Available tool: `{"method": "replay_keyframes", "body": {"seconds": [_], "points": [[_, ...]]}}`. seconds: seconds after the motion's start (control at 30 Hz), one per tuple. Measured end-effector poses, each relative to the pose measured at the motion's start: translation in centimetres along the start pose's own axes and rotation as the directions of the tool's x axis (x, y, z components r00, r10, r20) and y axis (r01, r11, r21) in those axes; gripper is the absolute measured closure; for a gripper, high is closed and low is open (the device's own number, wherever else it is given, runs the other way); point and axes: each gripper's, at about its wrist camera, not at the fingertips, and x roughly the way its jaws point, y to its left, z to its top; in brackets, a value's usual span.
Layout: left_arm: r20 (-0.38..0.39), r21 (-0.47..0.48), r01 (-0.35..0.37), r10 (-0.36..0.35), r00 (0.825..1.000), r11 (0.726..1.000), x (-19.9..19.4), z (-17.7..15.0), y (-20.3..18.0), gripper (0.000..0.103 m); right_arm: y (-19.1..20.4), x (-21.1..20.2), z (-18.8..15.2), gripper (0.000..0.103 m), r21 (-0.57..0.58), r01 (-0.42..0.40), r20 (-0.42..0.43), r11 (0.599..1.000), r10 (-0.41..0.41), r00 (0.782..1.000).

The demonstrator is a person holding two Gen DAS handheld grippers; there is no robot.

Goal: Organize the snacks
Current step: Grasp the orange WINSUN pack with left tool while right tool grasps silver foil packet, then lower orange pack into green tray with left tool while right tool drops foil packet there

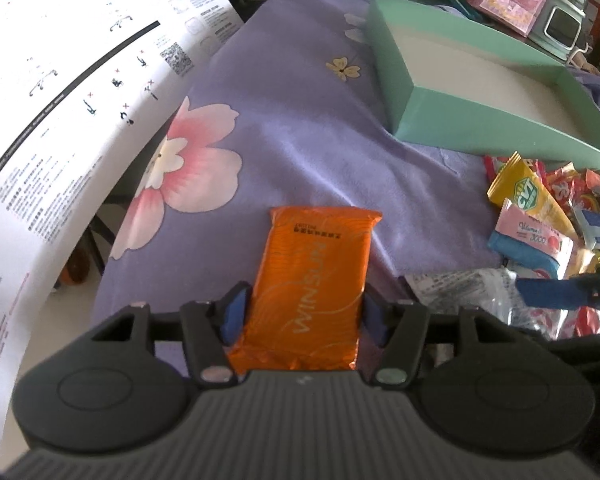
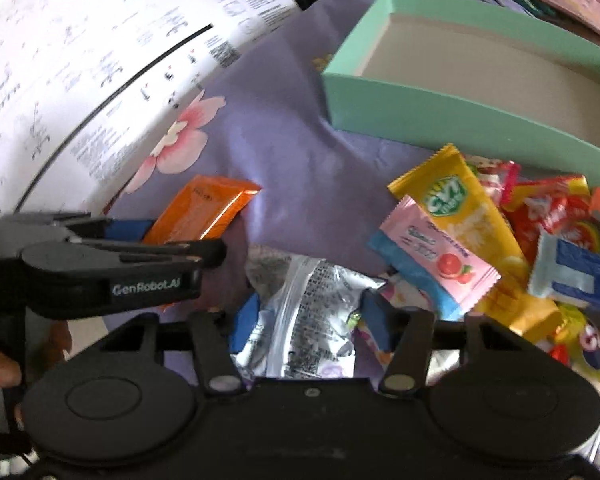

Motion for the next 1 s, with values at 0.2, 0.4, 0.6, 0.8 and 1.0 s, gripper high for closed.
{"method": "replay_keyframes", "body": {"seconds": [0.2, 0.4, 0.6, 0.8, 1.0], "points": [[0.019, 0.023, -0.007, 0.007, 1.0, 1.0, 0.2, -0.1, -0.2, 0.048, 0.1, -0.9, -0.2, 0.062, -0.009, -0.022, -0.006, 1.0, 0.022, 1.0], [0.035, -0.018, 0.014, -0.013, 0.999, 1.0, -0.6, 0.1, 0.3, 0.051, -1.1, -2.3, -0.3, 0.065, 0.048, -0.048, 0.014, 0.998, 0.047, 0.999], [0.063, -0.045, 0.048, -0.046, 0.997, 0.998, -2.5, 1.1, 0.3, 0.051, -2.8, -4.6, 0.1, 0.065, 0.11, -0.083, 0.07, 0.99, 0.076, 0.995], [0.144, -0.015, 0.076, -0.073, 0.987, 0.997, -5.2, 4.6, -1.0, 0.051, -6.2, -8.5, 2.9, 0.065, 0.172, -0.093, 0.189, 0.981, 0.06, 0.98], [0.21, 0.039, 0.085, -0.091, 0.973, 0.996, -5.1, 11.5, -4.5, 0.051, -12.0, -10.2, 8.0, 0.065, 0.245, -0.038, 0.278, 0.969, -0.032, 0.96]]}}
